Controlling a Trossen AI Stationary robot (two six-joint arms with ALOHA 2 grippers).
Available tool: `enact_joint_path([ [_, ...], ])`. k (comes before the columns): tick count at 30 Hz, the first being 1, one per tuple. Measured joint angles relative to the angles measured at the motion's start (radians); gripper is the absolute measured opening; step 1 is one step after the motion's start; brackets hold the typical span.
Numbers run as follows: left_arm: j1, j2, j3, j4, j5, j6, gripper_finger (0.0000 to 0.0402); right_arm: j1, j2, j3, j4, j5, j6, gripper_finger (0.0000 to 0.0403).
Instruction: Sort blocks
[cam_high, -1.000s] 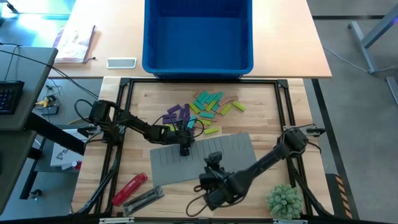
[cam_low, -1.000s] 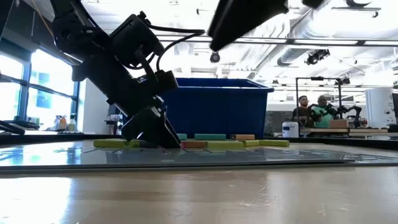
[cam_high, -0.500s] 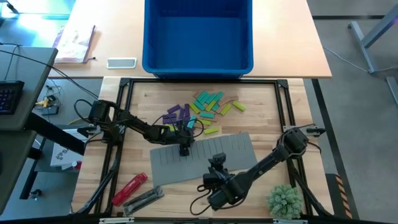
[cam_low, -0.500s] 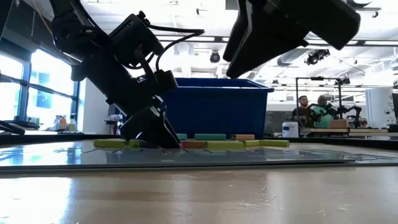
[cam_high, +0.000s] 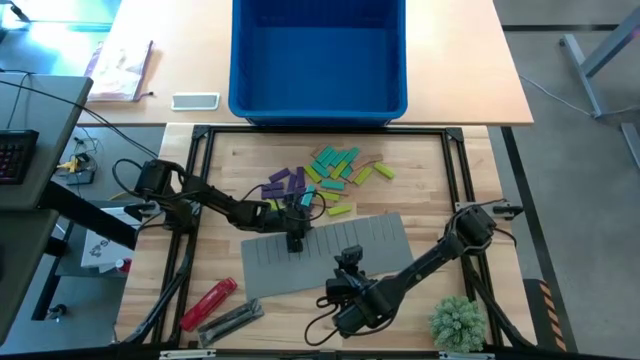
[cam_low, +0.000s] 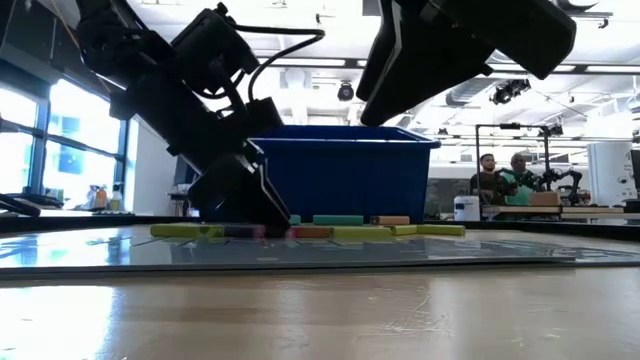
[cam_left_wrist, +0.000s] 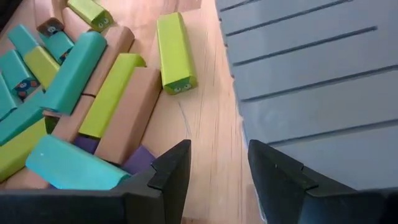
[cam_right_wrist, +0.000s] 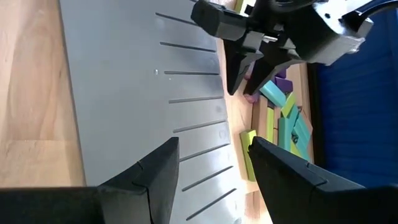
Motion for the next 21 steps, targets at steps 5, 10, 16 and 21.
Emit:
enact_joint_path([
  [5, 0.000, 0.000, 0.000, 0.000, 0.012, 0.000, 0.0145, 0.000, 0.000, 0.000, 0.003, -0.013, 0.000, 0.0183],
  [10, 0.001, 0.000, 0.001, 0.002, 0.016, 0.000, 0.0145, 0.000, 0.000, 0.000, 0.003, -0.013, 0.000, 0.0183],
  [16, 0.001, -0.002, 0.002, -0.030, 0.014, 0.007, 0.0145, 0.000, 0.002, 0.000, 0.013, -0.028, 0.018, 0.0183],
  [21, 0.012, -0.002, 0.003, -0.057, 0.011, -0.003, 0.0145, 0.000, 0.050, 0.000, 0.046, -0.061, 0.035, 0.0183],
])
